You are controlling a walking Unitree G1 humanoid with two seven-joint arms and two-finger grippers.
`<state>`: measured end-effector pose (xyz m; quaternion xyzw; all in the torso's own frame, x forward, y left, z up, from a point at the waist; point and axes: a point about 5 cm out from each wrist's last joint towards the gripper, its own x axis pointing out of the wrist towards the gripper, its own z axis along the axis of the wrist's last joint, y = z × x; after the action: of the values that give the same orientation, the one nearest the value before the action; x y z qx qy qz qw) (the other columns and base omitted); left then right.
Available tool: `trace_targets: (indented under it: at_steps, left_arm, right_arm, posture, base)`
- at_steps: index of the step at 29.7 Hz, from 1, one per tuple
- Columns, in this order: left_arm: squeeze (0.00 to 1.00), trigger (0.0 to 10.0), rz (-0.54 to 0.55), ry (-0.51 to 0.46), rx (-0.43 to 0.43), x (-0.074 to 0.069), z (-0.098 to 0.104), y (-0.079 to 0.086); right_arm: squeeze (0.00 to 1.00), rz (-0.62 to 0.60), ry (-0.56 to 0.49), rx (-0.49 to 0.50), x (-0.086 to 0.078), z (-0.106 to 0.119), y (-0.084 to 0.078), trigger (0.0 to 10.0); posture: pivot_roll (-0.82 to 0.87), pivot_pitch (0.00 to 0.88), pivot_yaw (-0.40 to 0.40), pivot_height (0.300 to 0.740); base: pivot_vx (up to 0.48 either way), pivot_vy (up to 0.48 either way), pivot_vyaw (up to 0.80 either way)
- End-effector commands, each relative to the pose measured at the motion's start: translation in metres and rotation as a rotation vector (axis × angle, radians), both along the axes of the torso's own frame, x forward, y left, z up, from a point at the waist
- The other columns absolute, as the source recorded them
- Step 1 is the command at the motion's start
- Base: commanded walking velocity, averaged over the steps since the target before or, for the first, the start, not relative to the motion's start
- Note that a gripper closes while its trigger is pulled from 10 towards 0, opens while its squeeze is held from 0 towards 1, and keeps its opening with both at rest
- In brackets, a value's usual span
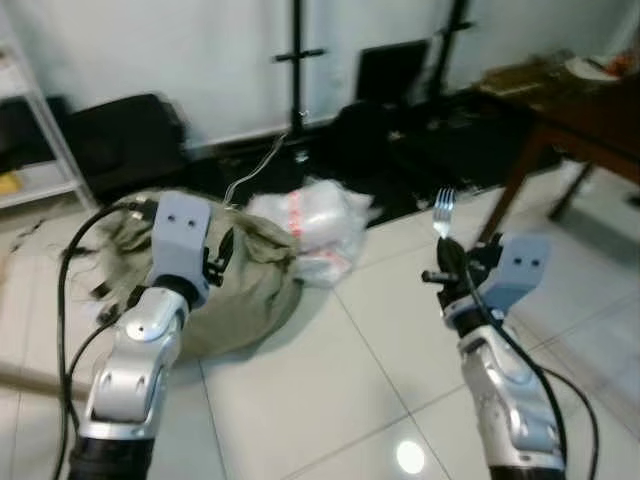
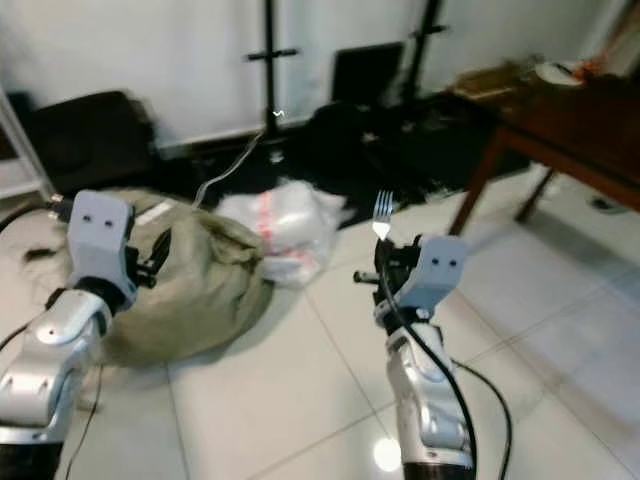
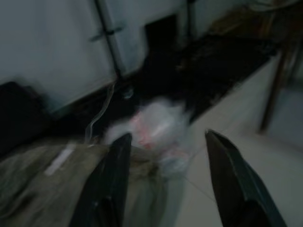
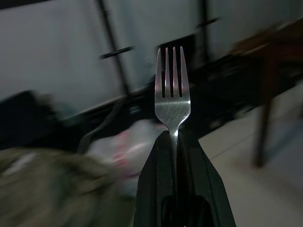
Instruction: Setting the table
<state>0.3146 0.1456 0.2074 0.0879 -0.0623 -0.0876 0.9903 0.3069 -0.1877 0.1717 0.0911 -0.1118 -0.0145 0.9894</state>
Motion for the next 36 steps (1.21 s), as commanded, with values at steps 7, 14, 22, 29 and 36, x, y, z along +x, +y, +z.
trace_targets:
  at_steps: [7, 14, 22, 29, 36]
  left_arm:
    - [0.0, 10.0, 0.03, 0.028, 0.005, -0.0006, -0.0083, 0.0096]
    - [0.0, 10.0, 0.021, 0.028, 0.005, -0.0003, -0.0085, 0.0081]
    - [0.0, 10.0, 0.016, 0.026, 0.005, -0.0005, -0.0087, 0.0071]
    - [0.0, 10.0, 0.013, 0.026, 0.003, -0.0006, -0.0089, 0.0063]
    - [0.0, 10.0, 0.012, 0.027, 0.004, -0.0005, -0.009, 0.006]
  right_arm:
    - [0.0, 0.023, 0.001, 0.009, 0.0003, -0.0014, 0.0078, 10.0]
    - [0.0, 0.023, 0.002, 0.01, 0.0005, -0.0014, 0.0077, 10.0]
    - [0.0, 0.023, 0.002, 0.009, 0.0006, -0.0015, 0.0076, 10.0]
    - [0.0, 0.022, 0.004, 0.009, 0.0005, -0.0016, 0.0076, 10.0]
    - [0.0, 0.022, 0.004, 0.008, 0.0004, -0.0017, 0.0075, 10.0]
  posture:
    - [0.0, 0.0, 0.092, 0.74]
    - [0.0, 0.0, 0.092, 0.74]
    - [0.0, 0.002, 0.09, 0.74]
    - [0.0, 0.006, 0.091, 0.74]
    - [-0.01, 0.006, 0.091, 0.74]
  base:
    - [0.48, 0.0, -0.78]
    - [0.48, 0.0, -0.78]
    - [0.48, 0.0, -0.78]
    - [0.48, 0.0, -0.78]
    - [0.48, 0.0, -0.78]
